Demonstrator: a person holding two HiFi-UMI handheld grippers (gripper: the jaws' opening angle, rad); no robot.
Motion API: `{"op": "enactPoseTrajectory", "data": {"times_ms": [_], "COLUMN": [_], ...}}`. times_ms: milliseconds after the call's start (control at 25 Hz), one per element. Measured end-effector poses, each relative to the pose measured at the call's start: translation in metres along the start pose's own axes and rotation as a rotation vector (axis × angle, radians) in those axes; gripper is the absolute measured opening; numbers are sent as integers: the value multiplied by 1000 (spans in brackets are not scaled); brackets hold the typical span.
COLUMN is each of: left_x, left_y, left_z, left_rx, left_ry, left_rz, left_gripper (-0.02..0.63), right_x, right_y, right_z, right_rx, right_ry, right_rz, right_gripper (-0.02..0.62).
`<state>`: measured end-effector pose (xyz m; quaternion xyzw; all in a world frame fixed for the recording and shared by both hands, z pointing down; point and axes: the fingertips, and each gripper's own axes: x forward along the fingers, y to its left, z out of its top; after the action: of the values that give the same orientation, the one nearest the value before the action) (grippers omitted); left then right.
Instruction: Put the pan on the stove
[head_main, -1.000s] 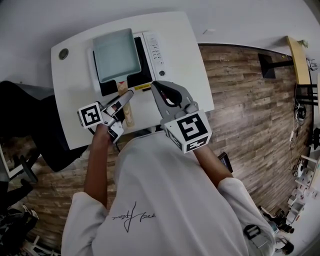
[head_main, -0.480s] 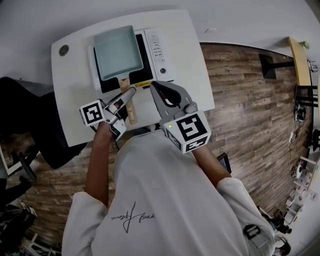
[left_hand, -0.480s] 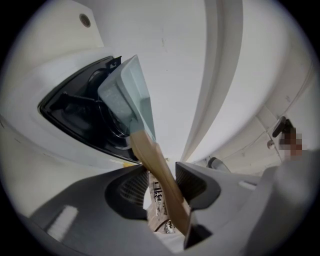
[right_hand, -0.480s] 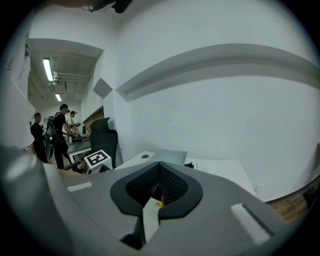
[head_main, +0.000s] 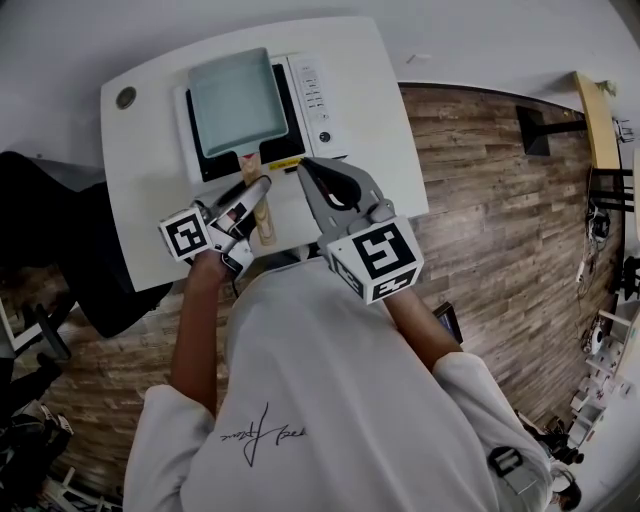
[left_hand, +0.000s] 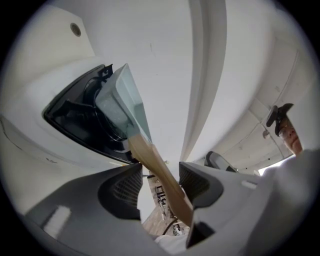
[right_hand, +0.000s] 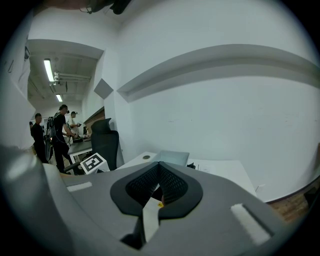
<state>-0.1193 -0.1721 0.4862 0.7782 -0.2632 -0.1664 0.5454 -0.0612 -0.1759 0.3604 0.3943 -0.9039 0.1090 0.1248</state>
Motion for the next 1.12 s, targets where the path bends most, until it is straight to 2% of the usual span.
{"op": "enactPoseTrajectory", "data": {"times_ms": [320,640,720,920,1120], "left_x": [-30,-68,-76,-92,-98], "left_y": [-4,-12,-20,-42,-58], "left_z": [3,20,26,41,46], "left_rx": [69,278,326,419,496], "left_ry": [-37,-113,-131,-217,-241], "left_rz": [45,205,227,263,287], "left_gripper": [249,247,244,190,179], "right_x": [-1,-2,-3,-6,-13], "right_y": [2,12,13,19,20], "right_z": [-3,-2,-1,2,4], "right_rx": [-3,-21,-21,-25,-25], "right_ry": [10,27,26,23,13], "right_rz": [10,52,60,84,82], "right_gripper": [-3,-3,-3,-3,-3]}}
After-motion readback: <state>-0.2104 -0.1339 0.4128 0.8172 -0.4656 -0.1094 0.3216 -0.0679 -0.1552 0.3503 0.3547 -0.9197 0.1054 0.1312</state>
